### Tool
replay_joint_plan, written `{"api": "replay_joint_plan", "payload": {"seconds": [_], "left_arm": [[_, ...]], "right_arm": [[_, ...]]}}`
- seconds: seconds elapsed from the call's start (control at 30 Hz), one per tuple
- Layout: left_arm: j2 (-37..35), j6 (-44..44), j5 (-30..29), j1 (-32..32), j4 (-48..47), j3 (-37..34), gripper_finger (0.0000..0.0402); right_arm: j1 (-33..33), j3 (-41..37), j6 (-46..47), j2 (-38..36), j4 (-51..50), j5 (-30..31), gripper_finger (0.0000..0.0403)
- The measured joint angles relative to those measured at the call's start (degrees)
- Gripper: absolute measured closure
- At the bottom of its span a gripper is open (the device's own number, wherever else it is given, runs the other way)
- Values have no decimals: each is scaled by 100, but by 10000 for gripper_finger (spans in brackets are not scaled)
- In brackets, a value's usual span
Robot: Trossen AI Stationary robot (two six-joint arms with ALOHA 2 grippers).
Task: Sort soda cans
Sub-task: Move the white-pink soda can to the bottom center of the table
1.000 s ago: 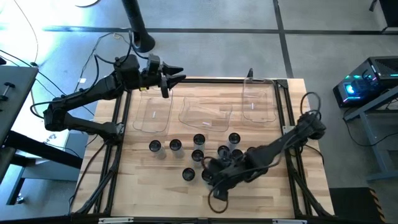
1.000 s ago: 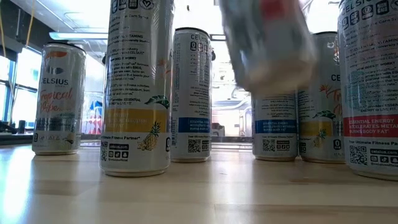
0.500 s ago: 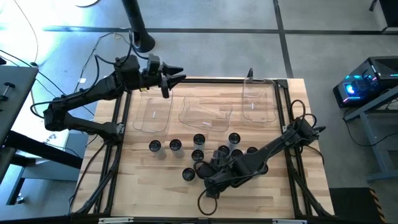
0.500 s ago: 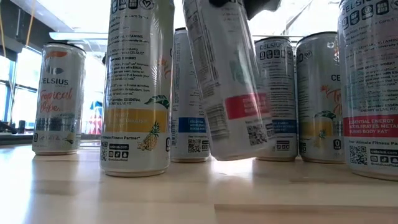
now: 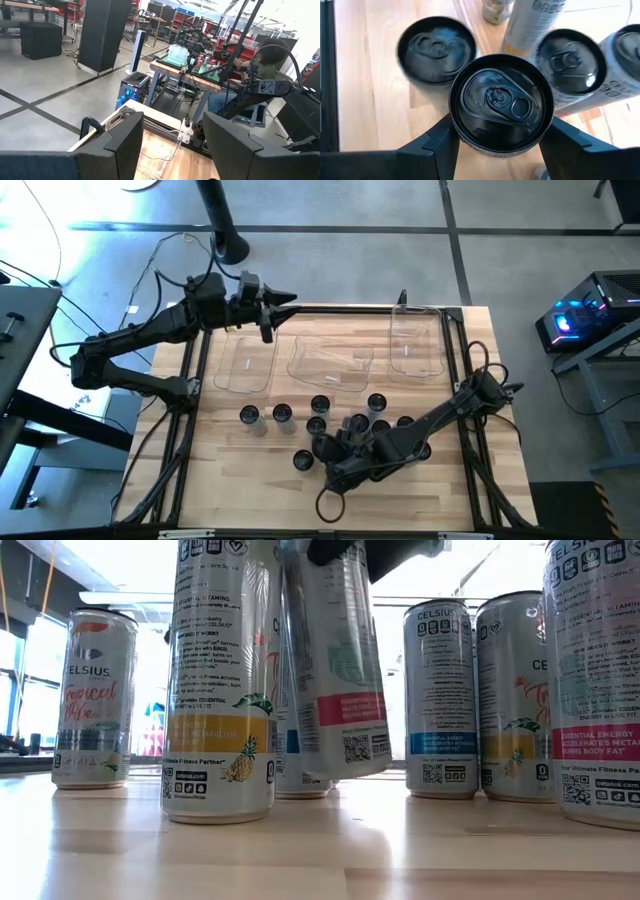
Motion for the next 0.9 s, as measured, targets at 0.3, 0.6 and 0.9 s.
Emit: {"api": "replay_joint_plan", "payload": {"seconds": [0.3, 0.6, 0.9], "left_arm": [[0, 19, -232, -135, -28, 0, 202], [1, 131, -273, -160, -47, -2, 202], [2, 233, -273, -156, -46, -2, 202]], "right_arm": [[91, 0, 149, 213, -62, 21, 194], [129, 9, 146, 281, -12, 156, 194], [122, 9, 120, 287, -25, 82, 154]]}}
